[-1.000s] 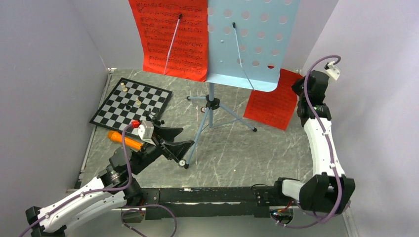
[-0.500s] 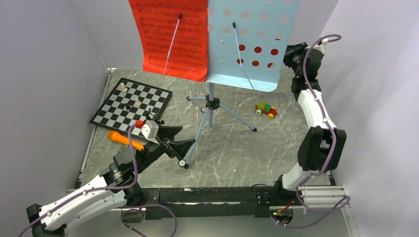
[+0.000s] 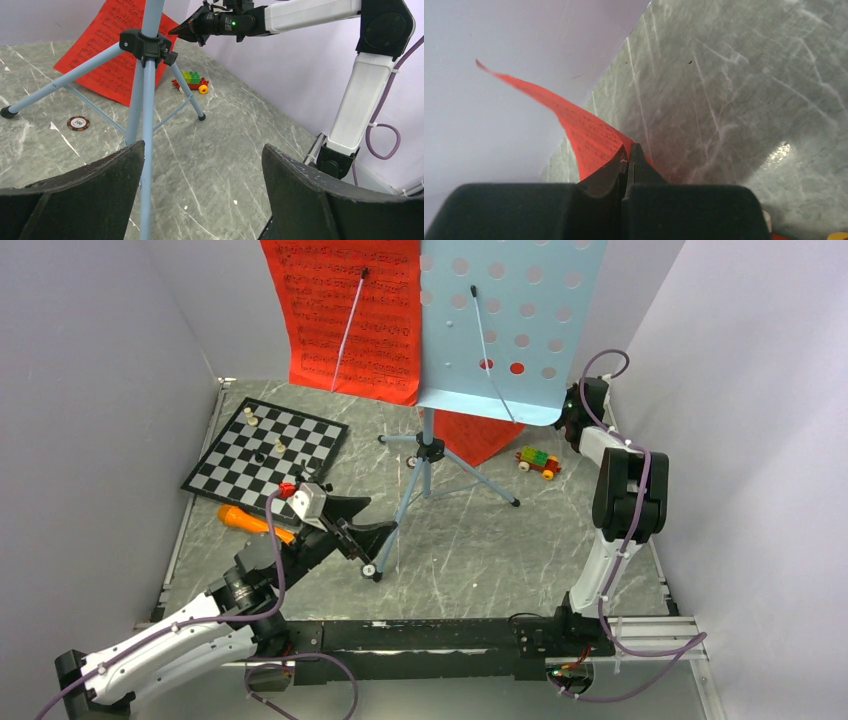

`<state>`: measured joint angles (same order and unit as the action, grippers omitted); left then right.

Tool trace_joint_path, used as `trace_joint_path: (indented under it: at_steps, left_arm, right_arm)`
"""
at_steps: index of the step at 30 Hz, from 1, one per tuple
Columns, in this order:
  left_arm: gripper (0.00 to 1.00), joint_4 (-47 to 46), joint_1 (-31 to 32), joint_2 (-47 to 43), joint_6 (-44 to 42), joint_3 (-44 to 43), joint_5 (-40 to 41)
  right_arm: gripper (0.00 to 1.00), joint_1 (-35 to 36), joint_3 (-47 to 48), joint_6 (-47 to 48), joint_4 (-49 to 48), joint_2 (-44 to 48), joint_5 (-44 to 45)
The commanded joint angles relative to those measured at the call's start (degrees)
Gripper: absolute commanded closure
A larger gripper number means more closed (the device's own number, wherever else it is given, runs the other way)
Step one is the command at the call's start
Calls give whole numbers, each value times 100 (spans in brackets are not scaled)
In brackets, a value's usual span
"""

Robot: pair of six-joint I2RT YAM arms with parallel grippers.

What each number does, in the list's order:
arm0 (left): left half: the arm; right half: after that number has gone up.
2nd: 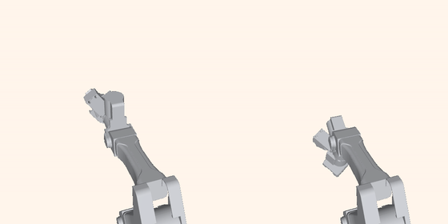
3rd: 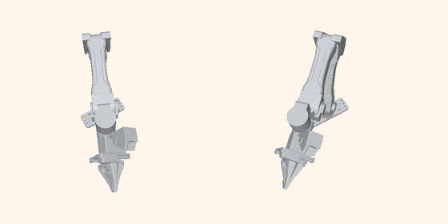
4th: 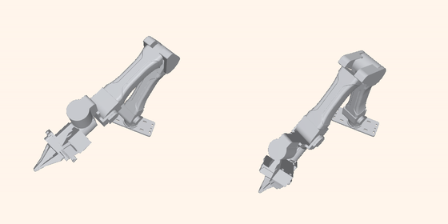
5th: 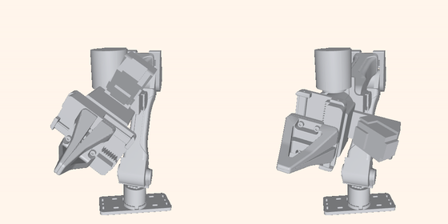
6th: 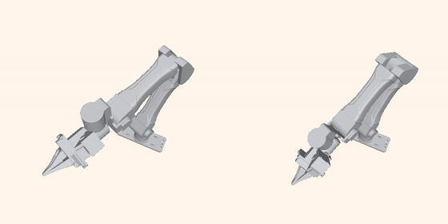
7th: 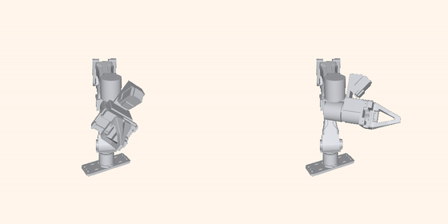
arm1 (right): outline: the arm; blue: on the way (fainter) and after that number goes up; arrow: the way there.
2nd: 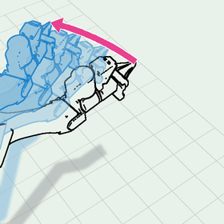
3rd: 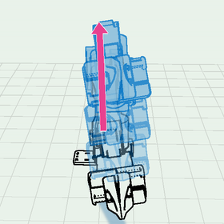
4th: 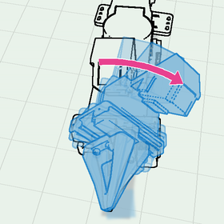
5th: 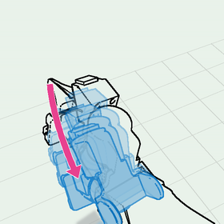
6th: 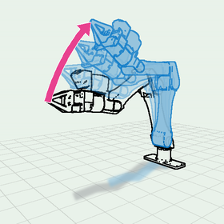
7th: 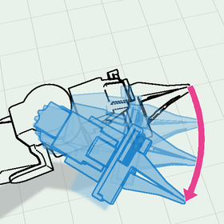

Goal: Pack up the instrument practice props

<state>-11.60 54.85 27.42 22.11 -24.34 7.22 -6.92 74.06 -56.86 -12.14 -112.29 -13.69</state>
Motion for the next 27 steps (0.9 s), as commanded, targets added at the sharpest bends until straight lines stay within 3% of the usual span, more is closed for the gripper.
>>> trace_joint_path:
  at_steps: [1,6,8,11,17,23,27]
  left_arm:
    - [9,-119,17,78,49,-38,120]
    - [9,65,17,123,21,-171,143]
    - [9,95,18,83,-13,-171,176]
    - [8,221,17,-35,-119,-204,341]
    - [3,567,19,-145,-289,-343,585]
    - [1,684,17,-200,-330,-470,797]
    - [1,663,17,-164,-416,-569,972]
  right_arm:
    - [100,-17,259,427,190,136,489]
    - [96,-91,1085,790,1037,-430,316]
    - [88,-90,1075,866,1058,-504,247]
    - [67,-90,1045,1010,1180,-543,191]
    - [43,-90,886,1148,1373,-219,263]
    - [37,7,686,1522,1449,777,804]
    - [37,223,103,1721,1342,1956,1331]
